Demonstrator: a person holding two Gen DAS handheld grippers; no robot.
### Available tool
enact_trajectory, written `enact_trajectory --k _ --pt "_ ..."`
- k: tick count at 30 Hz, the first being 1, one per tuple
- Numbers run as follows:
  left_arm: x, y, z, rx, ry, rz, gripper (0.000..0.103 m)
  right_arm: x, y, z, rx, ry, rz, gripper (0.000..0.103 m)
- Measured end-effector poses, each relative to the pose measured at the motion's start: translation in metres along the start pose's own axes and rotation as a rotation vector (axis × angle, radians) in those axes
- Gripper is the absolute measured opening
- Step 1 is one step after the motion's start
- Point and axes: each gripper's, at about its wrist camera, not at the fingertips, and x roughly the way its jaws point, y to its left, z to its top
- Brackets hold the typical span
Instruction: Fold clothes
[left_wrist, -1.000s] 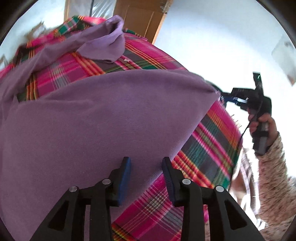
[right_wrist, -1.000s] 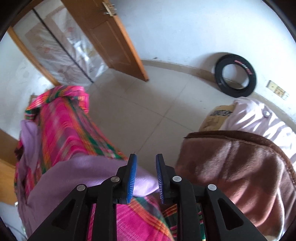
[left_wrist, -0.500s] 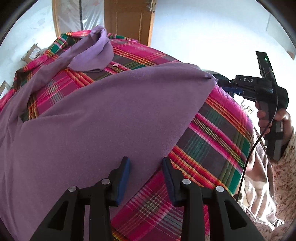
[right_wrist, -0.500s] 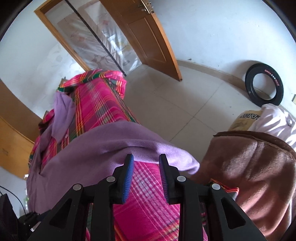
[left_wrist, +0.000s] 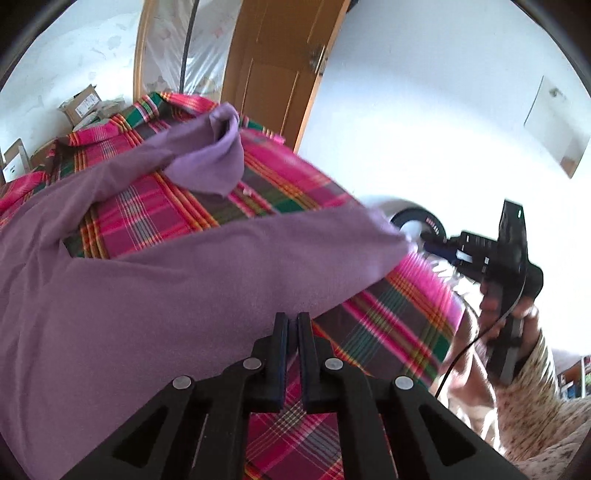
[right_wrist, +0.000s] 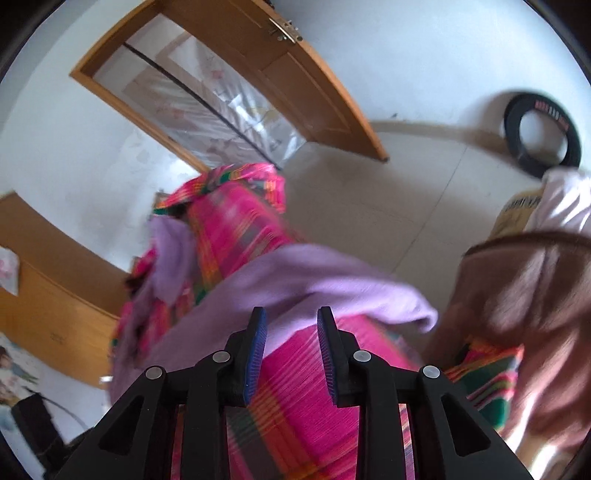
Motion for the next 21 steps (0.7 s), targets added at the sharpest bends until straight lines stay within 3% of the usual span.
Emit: enact_trajectory --k 4,7,8,10,13,17,21 --pt "-0.011 0.005 0.005 -0.034 -0.033 -0.04 0.003 0.007 0.001 -0.008 0.045 0.025 0.059 0.03" --pt "-0.019 0.002 0.006 -0.046 -0.058 -0.108 0.0 0.011 0.002 -0.013 0.079 0.044 0.103 0.047" --pt "-0.023 0.0 0.005 -0.034 -0.067 -0.121 0.0 0.013 0.002 -0.015 0.091 0.05 0.118 0.049" --pt "-0.024 -0.006 0.006 0.0 -0.073 -0.098 0.0 0.016 0.002 -0.019 0.113 0.062 0.147 0.049" --pt "-0.018 -0.001 0.004 -0.028 -0.047 -0.097 0.0 0.02 0.003 -0.023 0.14 0.076 0.178 0.049" --pt "-0.009 0.006 -0.001 -0.064 -0.015 -0.099 0.0 0.017 0.002 -0.013 0.108 0.008 0.048 0.049" --pt "0.0 0.012 -0.003 -0.098 0.02 -0.103 0.0 0.022 0.005 -0.003 0.101 -0.012 -0.002 0.049"
